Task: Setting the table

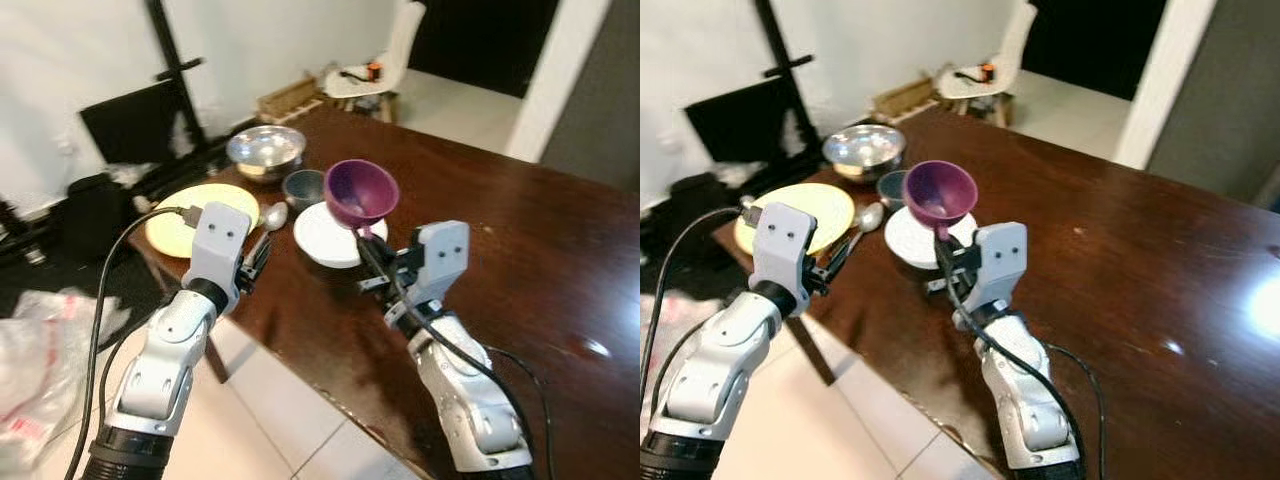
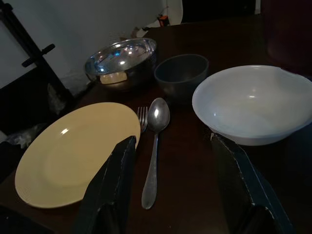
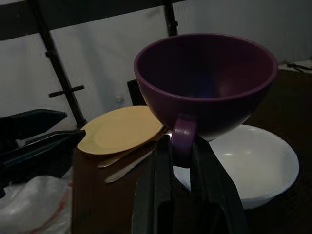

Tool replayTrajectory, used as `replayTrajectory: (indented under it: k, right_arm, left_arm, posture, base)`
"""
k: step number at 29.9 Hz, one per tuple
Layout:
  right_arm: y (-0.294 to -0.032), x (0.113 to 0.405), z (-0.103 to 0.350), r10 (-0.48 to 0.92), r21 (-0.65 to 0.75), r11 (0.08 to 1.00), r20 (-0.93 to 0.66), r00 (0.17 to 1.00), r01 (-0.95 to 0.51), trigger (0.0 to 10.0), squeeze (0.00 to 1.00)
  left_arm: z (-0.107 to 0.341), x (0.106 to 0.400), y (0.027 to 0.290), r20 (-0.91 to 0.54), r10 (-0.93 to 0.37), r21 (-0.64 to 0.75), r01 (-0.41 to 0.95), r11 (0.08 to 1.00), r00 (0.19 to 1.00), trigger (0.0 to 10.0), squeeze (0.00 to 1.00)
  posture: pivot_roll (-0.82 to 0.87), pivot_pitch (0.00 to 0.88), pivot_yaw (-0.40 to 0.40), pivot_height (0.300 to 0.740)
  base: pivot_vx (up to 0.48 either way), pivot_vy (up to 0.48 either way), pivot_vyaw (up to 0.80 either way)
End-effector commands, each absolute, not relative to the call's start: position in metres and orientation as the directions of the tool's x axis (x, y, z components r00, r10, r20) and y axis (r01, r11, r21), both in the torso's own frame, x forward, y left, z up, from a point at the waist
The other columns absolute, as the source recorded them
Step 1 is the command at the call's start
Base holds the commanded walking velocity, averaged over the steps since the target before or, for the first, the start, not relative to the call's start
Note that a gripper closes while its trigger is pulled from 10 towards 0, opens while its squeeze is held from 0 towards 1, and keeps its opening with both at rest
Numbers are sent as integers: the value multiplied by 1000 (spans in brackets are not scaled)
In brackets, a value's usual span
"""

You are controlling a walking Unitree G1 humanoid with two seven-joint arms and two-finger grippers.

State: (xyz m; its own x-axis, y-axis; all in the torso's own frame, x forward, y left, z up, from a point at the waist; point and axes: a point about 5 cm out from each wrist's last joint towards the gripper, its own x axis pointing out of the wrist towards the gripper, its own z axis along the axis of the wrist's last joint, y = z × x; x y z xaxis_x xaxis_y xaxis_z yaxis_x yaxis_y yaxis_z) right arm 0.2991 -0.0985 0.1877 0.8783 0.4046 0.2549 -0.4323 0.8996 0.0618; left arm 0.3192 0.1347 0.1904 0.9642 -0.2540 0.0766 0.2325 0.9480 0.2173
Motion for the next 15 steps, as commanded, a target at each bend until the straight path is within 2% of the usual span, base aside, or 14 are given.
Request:
replayTrajectory:
  k: [1,15]
  right_arm:
    - [-100,297,188,399,64,901,264,878,-429,10000,0]
    - [-98,297,188,407,66,897,262,875,-437,10000,0]
  left_arm:
    - [186,318,137,56,-249,225,231,947,967,10000,0]
    - [186,317,137,55,-246,225,228,947,968,10000,0]
  posture:
    - [-62,0,134,740]
    - [-57,0,130,740]
  base:
    - [0,0,744]
    - [0,0,744]
